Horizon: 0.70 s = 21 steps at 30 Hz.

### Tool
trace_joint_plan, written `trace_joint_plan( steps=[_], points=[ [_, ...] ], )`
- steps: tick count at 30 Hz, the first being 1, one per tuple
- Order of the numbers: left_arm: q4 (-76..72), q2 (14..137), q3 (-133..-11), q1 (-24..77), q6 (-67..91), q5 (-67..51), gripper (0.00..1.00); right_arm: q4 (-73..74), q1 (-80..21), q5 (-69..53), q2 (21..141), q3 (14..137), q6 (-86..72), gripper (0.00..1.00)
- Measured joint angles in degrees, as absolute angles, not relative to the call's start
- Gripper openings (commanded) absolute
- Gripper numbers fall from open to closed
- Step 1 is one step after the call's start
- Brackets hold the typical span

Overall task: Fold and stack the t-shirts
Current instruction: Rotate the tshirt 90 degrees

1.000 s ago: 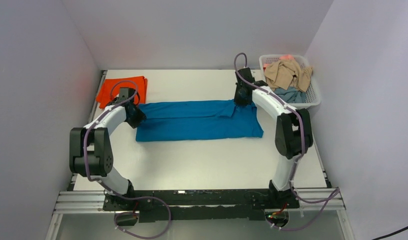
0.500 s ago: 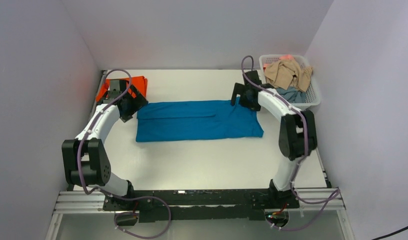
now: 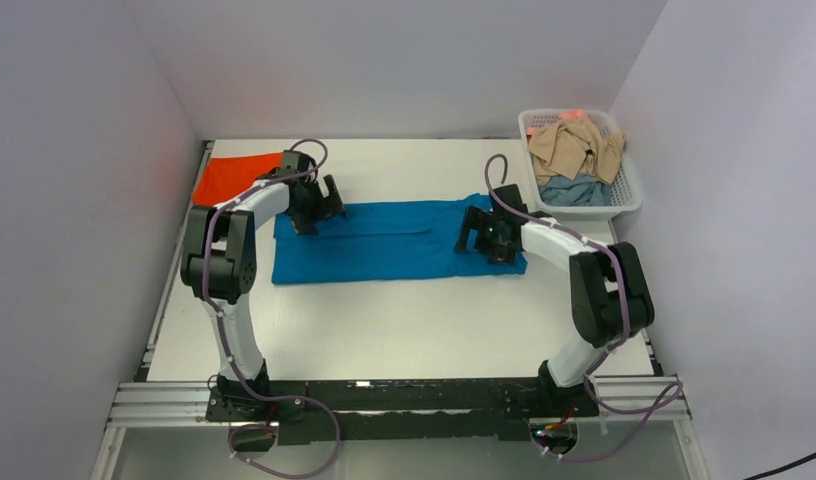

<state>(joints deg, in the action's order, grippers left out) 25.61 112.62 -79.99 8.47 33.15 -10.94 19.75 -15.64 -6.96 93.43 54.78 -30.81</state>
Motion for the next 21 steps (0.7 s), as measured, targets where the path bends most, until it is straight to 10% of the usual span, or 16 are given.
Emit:
trace_joint_plan(
  steps=[21],
  points=[
    [7.8, 85.1, -38.8, 34.3, 56.2, -21.4, 0.99, 18.7, -11.3, -21.5, 145.4, 123.3, -30.3, 1.00]
  ],
)
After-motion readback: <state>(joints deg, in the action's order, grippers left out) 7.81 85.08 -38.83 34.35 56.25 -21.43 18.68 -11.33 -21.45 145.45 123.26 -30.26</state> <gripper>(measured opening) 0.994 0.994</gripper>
